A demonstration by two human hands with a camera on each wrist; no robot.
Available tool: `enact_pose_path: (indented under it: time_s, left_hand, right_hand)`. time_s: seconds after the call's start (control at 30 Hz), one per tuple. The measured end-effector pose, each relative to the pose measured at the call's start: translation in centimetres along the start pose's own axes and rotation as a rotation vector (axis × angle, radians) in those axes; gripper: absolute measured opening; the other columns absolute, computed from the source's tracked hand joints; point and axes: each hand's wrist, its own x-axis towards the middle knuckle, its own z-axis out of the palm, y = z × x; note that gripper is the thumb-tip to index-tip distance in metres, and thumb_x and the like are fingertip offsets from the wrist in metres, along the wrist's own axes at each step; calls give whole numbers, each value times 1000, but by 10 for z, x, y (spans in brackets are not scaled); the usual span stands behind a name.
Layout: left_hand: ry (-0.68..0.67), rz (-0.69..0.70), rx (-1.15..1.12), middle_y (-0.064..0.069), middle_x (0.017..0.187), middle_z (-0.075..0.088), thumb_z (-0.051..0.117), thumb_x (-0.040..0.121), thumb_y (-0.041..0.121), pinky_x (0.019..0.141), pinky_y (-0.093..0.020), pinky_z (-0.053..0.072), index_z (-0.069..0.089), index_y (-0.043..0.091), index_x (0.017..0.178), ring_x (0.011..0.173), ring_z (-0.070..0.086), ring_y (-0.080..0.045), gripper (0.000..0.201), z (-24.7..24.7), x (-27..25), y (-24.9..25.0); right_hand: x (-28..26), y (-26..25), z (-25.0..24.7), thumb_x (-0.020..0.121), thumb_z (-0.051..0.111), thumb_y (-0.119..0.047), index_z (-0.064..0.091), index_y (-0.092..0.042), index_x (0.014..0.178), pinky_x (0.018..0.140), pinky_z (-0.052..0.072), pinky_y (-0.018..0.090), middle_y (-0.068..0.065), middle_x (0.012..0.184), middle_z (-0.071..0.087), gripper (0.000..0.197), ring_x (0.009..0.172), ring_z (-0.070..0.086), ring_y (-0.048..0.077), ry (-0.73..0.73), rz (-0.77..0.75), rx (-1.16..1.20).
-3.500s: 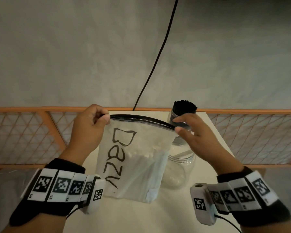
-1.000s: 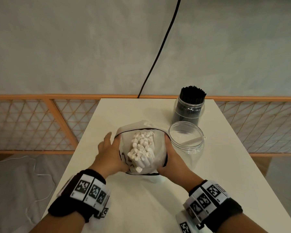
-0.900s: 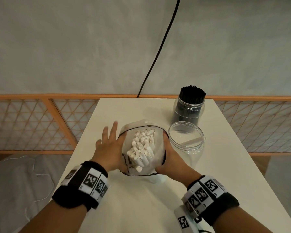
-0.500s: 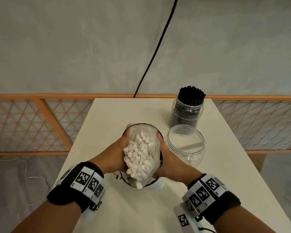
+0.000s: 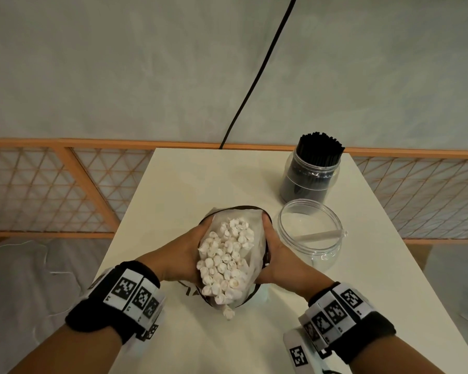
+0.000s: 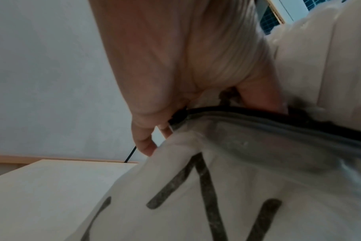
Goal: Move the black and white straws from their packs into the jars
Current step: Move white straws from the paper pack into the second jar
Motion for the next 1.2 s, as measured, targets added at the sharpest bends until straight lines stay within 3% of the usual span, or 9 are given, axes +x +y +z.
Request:
enact_pose_path:
  time_s: [0.13,0.3,0.4,0.5,0.63,0.8,0.93,1.07,1.2]
  left_hand:
    - [-6,-22,-53,32,125,34,85,56,-1,78,-2,43,-11,49,131,105,39,31,132,2,3,-8]
    - [17,-74,-166,27,124,47,86,40,18,91,-11,44,13,58,128,111,48,18,121,0,6,-19]
    - [30,-136,-252,24,118,55,82,40,12,82,-11,47,32,52,120,103,53,19,103,6,4,-28]
    - [77,-167,-254,35,108,60,82,40,18,77,-7,46,38,50,114,100,54,19,91,14,4,-37]
    - [138,-184,-244,38,107,60,83,59,0,80,-6,44,44,45,116,104,55,14,82,16,8,-49]
    - [178,-211,-405,6,116,67,79,49,11,98,-41,48,53,29,121,114,59,-16,79,22,3,-49]
    - [45,-87,-401,0,135,52,81,49,13,93,-23,47,36,24,134,122,52,-9,97,35,-1,-38]
    - [220,-46,-266,7,156,8,95,32,38,115,-46,26,-3,69,127,144,13,-12,140,43,-4,-40]
    - [372,51,-295,24,148,22,90,30,28,107,-29,39,-1,74,122,134,32,3,137,44,-11,-12]
  right_hand:
    - [3,1,2,71,78,-10,1,-60,129,84,52,24,-23,124,50,109,112,55,1,43,-13,8]
    - [5,9,8,79,69,-5,20,-32,141,89,35,-1,-25,129,44,83,116,46,-11,-60,99,-97]
    - [-2,15,12,80,57,-2,43,-15,133,74,31,-3,-6,125,50,56,117,45,7,-101,157,-272]
    - [-8,22,20,77,50,4,47,-7,129,82,26,5,6,129,52,53,120,45,16,-39,155,-338]
    - [-14,26,25,65,65,-5,34,-25,124,84,34,5,-6,120,44,70,116,43,15,14,79,-283]
    - [-19,7,25,56,83,-6,9,-45,137,96,41,12,-39,127,41,116,123,41,-10,-18,-24,-20]
    - [-10,4,29,56,85,-14,-10,-38,145,102,39,17,-29,136,38,132,122,42,-12,118,-15,29]
    - [-6,-7,25,52,82,-33,14,-38,143,98,35,8,-27,130,44,114,118,44,-13,169,-40,17]
    - [-7,-19,23,49,77,-40,51,-41,109,82,43,4,-27,100,63,66,96,55,-17,107,-46,-93]
